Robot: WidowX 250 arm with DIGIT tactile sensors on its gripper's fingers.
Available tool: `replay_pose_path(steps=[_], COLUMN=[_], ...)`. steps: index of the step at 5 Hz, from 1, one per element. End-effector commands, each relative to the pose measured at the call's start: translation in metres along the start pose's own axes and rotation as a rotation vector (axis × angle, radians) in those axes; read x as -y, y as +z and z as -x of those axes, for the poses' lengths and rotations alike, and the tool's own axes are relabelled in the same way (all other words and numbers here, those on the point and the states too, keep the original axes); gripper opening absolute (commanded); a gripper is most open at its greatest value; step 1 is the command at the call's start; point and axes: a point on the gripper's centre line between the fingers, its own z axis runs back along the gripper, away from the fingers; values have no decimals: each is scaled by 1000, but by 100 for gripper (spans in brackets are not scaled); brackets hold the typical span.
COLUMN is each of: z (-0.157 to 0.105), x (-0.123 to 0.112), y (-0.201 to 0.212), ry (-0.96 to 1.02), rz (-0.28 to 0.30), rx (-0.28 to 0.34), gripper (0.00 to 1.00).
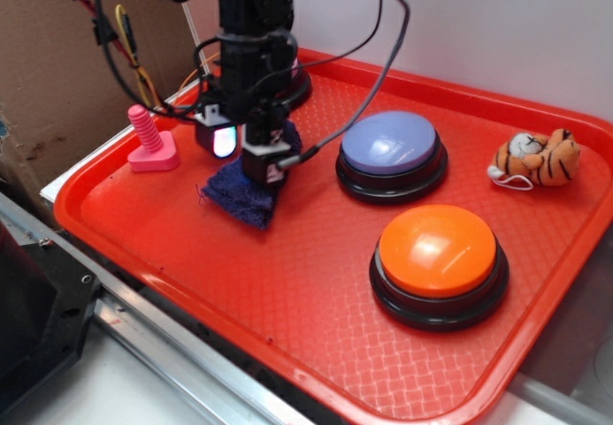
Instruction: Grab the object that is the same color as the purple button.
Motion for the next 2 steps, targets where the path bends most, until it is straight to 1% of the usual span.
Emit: replay_pose_path(steps=[1, 2], z=[-17, -15], x=[8, 8], y=[-2, -7], ry=[-67, -45], rz=[93, 102], rx=[29, 31], gripper=[100, 24])
